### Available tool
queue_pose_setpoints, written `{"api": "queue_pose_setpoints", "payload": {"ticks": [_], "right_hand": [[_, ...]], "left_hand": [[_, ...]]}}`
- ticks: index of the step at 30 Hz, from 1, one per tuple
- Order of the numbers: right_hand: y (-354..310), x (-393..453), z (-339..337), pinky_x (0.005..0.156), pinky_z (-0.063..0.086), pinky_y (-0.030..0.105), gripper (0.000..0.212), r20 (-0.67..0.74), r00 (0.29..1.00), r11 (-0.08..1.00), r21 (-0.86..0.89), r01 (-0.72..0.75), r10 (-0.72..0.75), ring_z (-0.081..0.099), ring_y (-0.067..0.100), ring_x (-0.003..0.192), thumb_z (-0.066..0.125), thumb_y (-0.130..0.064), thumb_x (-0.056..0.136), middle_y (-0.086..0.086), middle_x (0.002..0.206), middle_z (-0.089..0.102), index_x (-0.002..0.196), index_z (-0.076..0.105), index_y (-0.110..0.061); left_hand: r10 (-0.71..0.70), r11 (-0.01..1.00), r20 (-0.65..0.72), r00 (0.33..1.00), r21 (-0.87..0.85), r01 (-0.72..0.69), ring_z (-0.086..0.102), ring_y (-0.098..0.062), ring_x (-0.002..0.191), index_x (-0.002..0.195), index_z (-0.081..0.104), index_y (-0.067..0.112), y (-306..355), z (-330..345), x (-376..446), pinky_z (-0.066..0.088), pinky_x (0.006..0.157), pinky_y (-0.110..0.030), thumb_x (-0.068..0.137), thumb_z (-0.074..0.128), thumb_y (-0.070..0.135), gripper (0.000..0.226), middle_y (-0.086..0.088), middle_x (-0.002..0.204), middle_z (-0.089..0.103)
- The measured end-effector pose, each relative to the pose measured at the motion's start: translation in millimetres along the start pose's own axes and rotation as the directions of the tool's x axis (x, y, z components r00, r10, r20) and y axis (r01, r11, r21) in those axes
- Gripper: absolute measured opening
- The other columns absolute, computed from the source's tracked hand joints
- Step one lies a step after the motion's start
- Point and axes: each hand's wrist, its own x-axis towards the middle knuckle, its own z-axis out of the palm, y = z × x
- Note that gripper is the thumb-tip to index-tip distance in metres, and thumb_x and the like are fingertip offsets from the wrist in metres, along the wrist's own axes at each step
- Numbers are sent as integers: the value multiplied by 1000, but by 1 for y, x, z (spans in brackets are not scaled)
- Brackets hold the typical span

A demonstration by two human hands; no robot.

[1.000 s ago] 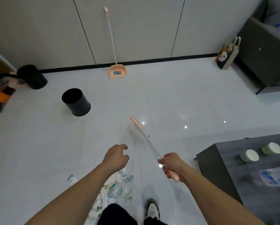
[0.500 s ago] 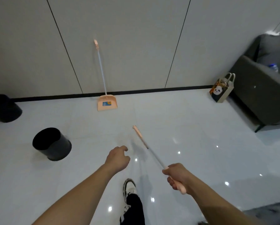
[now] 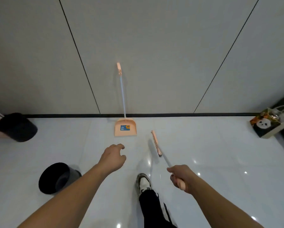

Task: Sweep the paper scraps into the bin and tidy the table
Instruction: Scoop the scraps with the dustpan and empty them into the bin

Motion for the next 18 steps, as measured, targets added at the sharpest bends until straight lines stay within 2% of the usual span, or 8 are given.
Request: {"api": "queue_pose_setpoints", "payload": {"ticks": [6, 10, 12, 15, 18], "right_hand": [[-134, 109, 58, 32, 35, 16, 26, 6, 998, 995, 82, -59, 58, 38, 10, 30, 60, -2, 95, 9, 74, 43, 117, 50, 6], [-208, 150, 83, 31, 33, 15, 15, 4, 993, 980, 162, -119, 120, 35, 11, 29, 59, -3, 95, 8, 63, 42, 107, 51, 2], [-246, 173, 97, 29, 33, 14, 11, 12, 987, 961, 226, -159, 160, 35, 10, 27, 59, -3, 95, 8, 62, 41, 102, 51, 0], [-298, 201, 124, 29, 35, 13, 12, -12, 975, 927, 314, -205, 220, 34, 8, 30, 56, -3, 95, 6, 68, 38, 106, 53, 1], [-338, 226, 156, 33, 39, 14, 20, -34, 971, 897, 391, -205, 237, 36, 10, 37, 54, -3, 96, 6, 68, 39, 115, 52, 2]], "left_hand": [[-65, 996, 25, 998, 61, 64, 50, -24, 118, 134, 51, 22, -9, -55, 168, 43, 91, -29, 88, 57, 24, 47, -6, 132, 52], [-73, 986, 93, 993, 155, 58, 50, -24, 119, 135, 51, 22, -6, -103, 260, 43, 91, -29, 88, 56, 24, 47, -6, 132, 52], [-53, 979, 74, 996, 203, 37, 47, -25, 123, 136, 50, 21, 0, -136, 314, 42, 95, -30, 88, 56, 24, 49, -8, 135, 50], [41, 972, 18, 999, 232, -44, 43, -29, 127, 137, 50, 19, 10, -184, 390, 38, 100, -32, 87, 58, 23, 51, -11, 138, 47], [190, 924, -19, 982, 343, -172, 36, -32, 129, 141, 45, 19, 14, -224, 458, 38, 105, -41, 87, 56, 17, 55, -10, 143, 40]]}}
